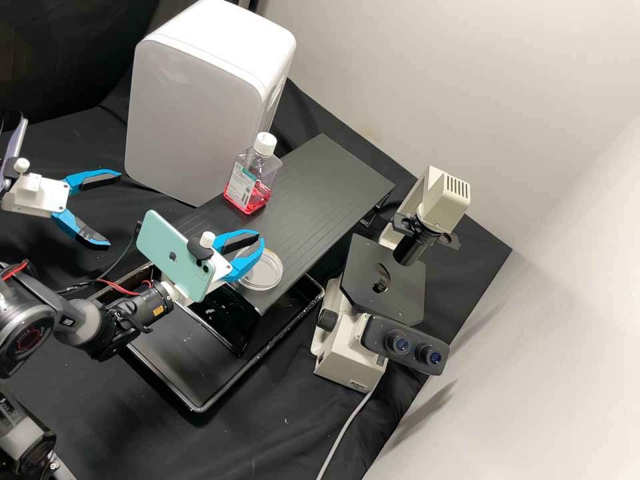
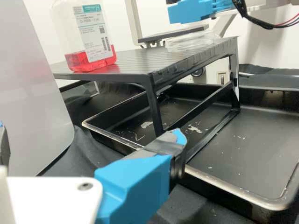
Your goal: Remove the lid from the petri dish
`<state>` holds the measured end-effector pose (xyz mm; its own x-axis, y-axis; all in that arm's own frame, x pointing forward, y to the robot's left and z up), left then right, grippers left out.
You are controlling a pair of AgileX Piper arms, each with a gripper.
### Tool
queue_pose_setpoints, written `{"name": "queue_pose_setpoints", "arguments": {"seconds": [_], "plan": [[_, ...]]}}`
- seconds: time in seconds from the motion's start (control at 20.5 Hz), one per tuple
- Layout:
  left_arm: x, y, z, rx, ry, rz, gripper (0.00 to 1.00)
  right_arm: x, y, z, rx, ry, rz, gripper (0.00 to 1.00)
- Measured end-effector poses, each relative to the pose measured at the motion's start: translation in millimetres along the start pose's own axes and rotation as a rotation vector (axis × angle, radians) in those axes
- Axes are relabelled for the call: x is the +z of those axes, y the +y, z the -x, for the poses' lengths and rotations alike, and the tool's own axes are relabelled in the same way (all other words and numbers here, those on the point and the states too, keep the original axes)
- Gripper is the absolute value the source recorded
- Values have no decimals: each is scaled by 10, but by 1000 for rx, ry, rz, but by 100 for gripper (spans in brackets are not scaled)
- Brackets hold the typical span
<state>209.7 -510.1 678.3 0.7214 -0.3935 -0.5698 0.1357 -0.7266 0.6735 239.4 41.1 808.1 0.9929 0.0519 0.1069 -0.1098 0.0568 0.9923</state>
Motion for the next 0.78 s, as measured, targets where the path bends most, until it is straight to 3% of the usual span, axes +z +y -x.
{"name": "queue_pose_setpoints", "arguments": {"seconds": [0.39,0.78], "plan": [[0,0,0,0,0,0,100,33,-21,45,-10,-14,2,100],[11,0,-2,0,-3,0,100,115,51,70,18,-48,8,100]]}}
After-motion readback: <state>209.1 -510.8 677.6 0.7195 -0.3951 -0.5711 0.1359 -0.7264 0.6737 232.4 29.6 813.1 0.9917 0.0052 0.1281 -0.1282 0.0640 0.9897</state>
